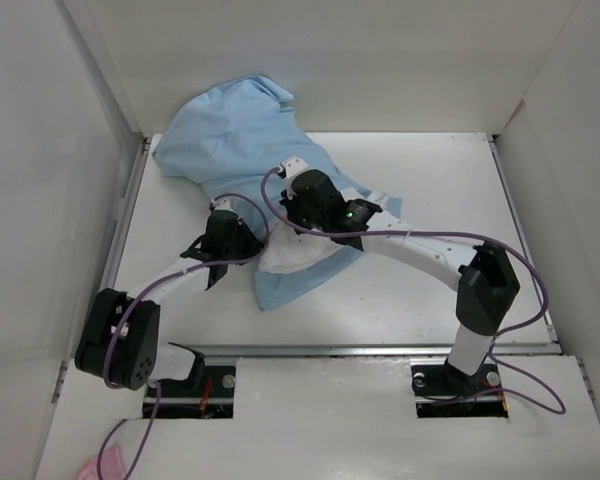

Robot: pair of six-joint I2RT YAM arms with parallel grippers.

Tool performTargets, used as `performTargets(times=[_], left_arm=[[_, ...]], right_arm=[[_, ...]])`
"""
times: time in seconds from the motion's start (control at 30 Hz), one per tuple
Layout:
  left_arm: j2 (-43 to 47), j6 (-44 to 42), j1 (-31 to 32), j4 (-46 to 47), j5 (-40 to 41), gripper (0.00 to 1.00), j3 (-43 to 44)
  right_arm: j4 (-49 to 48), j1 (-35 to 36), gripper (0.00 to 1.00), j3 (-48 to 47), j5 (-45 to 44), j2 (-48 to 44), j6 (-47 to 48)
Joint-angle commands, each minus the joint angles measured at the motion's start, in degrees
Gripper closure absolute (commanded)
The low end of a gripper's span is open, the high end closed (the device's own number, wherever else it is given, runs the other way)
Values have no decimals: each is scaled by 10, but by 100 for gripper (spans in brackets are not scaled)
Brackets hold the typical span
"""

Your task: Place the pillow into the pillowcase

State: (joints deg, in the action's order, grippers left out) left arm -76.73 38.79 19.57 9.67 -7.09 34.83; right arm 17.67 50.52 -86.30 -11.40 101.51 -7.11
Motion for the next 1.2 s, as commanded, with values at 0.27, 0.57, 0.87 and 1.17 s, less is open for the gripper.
performTargets(times=[0.27,0.57,0.87,1.17], left_arm=[[339,9,79,-331,-29,100,36],[381,16,85,-393,-194,100,94],[296,-67,85,-483,-108,0,238],[174,-164,85,-422,27,0,363]], right_arm=[[-441,-59,100,-27,-121,-12,-51],[-585,-59,100,2,-154,57,-110],[-430,-53,53,107,-51,-27,-135],[-173,-161,0,150,211,-184,-198]])
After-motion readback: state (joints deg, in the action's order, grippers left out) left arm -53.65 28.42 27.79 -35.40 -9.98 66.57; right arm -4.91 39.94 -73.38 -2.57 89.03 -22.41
